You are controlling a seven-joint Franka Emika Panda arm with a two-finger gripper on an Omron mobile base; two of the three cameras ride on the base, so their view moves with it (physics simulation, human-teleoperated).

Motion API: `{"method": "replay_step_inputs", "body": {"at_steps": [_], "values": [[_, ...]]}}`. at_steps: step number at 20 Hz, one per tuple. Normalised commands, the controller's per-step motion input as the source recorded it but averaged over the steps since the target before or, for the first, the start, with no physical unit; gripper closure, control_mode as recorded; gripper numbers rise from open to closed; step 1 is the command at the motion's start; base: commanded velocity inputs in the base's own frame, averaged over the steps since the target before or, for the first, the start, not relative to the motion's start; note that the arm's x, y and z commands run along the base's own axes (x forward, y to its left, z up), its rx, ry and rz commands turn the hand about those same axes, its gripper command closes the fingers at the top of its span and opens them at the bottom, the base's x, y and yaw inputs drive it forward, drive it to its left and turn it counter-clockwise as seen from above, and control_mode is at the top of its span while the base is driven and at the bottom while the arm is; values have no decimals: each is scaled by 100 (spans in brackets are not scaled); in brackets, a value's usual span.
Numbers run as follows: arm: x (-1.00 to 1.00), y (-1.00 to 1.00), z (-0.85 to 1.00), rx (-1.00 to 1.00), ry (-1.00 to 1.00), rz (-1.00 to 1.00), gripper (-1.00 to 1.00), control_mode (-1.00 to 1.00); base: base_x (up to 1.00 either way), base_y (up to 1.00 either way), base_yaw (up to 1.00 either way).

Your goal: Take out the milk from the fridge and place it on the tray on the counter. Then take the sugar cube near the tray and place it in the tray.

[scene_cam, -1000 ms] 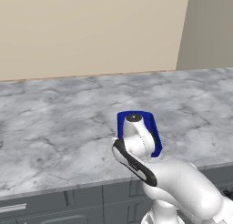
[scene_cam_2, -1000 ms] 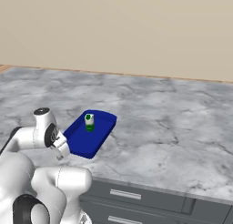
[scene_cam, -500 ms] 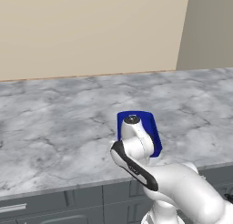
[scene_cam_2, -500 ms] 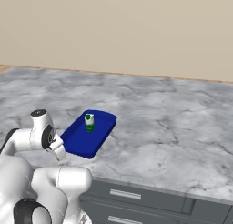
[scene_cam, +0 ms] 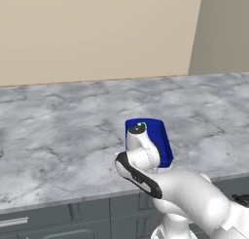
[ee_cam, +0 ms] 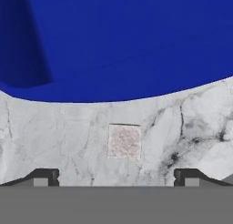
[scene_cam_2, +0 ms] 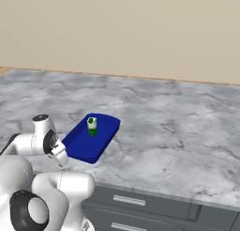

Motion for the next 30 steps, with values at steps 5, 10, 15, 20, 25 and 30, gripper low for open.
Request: {"method": "replay_step_inputs", "body": {"at_steps": [5,10,15,20,25,30], "values": [[0,-28,-22,2,-8,0,-100,-100,0,0,0],[1,-38,-24,1,-3,0,-100,-100,0,0,0],[0,-27,-44,1,0,0,-100,-100,0,0,0],[-1,-15,-43,1,0,0,-100,-100,0,0,0],[-6,-4,-35,1,0,0,-100,-100,0,0,0],[-44,0,-9,3,-1,0,-100,-100,0,0,0]]}}
